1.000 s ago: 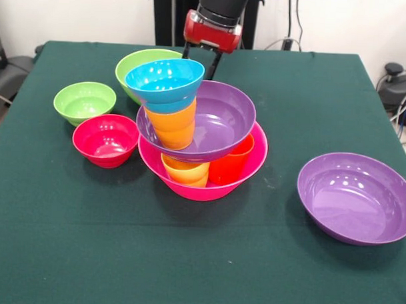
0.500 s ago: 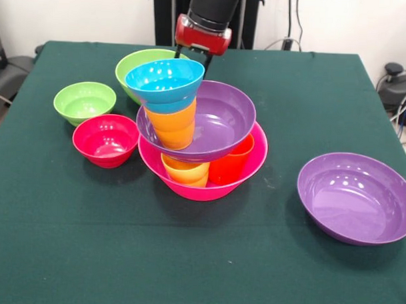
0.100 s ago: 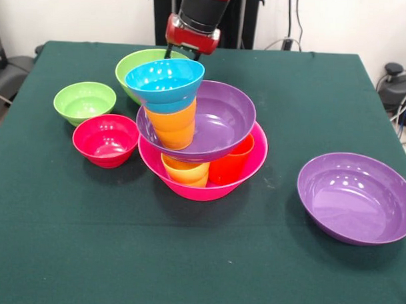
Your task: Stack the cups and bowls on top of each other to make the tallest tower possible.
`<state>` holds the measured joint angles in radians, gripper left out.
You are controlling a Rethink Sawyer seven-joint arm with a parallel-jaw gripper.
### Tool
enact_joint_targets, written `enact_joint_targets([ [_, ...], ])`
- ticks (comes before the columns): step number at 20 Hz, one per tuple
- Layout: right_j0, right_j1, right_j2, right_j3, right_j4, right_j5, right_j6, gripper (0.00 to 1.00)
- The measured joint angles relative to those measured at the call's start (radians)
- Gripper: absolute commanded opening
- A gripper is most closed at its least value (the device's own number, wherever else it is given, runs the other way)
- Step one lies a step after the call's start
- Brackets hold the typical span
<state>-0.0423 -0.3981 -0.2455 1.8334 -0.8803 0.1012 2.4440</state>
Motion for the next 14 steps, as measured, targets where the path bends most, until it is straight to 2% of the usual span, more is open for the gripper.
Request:
enact_joint_targets([
  [14, -0.029, -0.037, 0.002, -0.001, -0.003, -0.008, 0.0, 0.0],
])
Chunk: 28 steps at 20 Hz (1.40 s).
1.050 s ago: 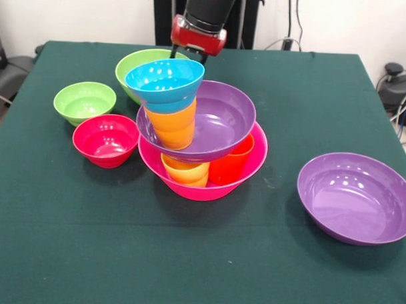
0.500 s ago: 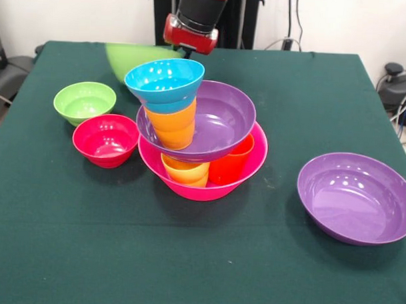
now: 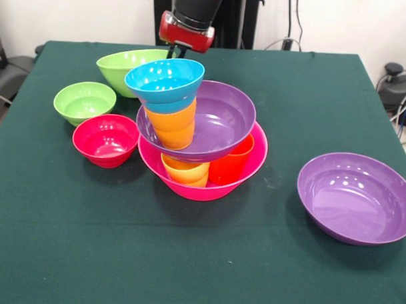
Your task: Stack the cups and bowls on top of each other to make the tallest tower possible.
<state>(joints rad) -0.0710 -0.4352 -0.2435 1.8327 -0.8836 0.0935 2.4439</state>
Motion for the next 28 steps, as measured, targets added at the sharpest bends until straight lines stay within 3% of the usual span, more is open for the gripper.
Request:
enact_joint_targets([
  [7, -0.031, -0.022, 0.026, 0.006, 0.001, 0.008, 0.0, 0.0],
  [20, -0.206, -0.177, 0.224, 0.038, 0.131, 0.285, -0.003, 0.0],
  [28, -0.243, -0.253, 0.293, 0.053, 0.18, 0.403, -0.018, 0.0],
])
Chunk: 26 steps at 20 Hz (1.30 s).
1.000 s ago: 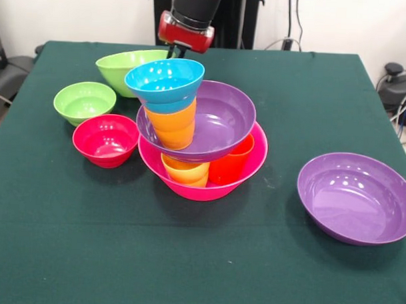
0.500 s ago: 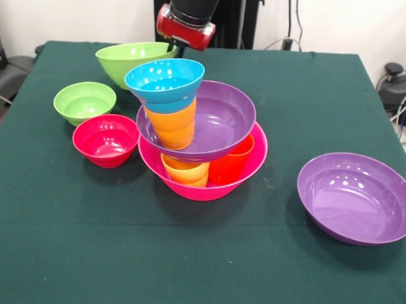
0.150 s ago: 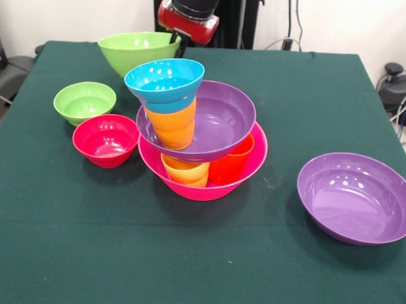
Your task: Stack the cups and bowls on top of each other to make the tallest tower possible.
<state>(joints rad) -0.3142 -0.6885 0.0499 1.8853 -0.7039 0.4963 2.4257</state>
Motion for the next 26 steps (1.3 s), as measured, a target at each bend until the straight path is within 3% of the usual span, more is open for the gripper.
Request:
enact_joint_targets([
  [14, -0.006, -0.133, 0.077, 0.006, 0.08, 0.203, 0.0, 0.0],
  [23, -0.04, -0.248, 0.131, 0.006, 0.133, 0.367, -0.019, 0.0],
  [26, -0.058, -0.271, 0.153, 0.004, 0.135, 0.377, -0.031, 0.0],
])
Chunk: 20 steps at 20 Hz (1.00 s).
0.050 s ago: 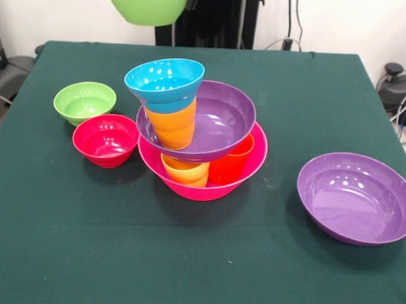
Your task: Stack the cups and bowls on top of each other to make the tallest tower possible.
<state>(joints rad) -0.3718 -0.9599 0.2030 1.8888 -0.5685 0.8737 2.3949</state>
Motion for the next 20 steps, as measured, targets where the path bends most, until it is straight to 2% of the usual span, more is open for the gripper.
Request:
enact_joint_targets([
  [10, -0.046, -0.014, 0.085, -0.087, 0.03, 0.058, -0.071, 0.0],
  [14, -0.054, -0.009, 0.116, -0.15, 0.034, 0.084, -0.093, 0.0],
  [15, -0.052, 0.003, 0.13, -0.194, 0.036, 0.101, -0.098, 0.0],
  [18, -0.05, 0.017, 0.139, -0.229, 0.037, 0.117, -0.098, 0.0],
  [20, -0.045, 0.038, 0.151, -0.286, 0.037, 0.154, -0.098, 0.0],
])
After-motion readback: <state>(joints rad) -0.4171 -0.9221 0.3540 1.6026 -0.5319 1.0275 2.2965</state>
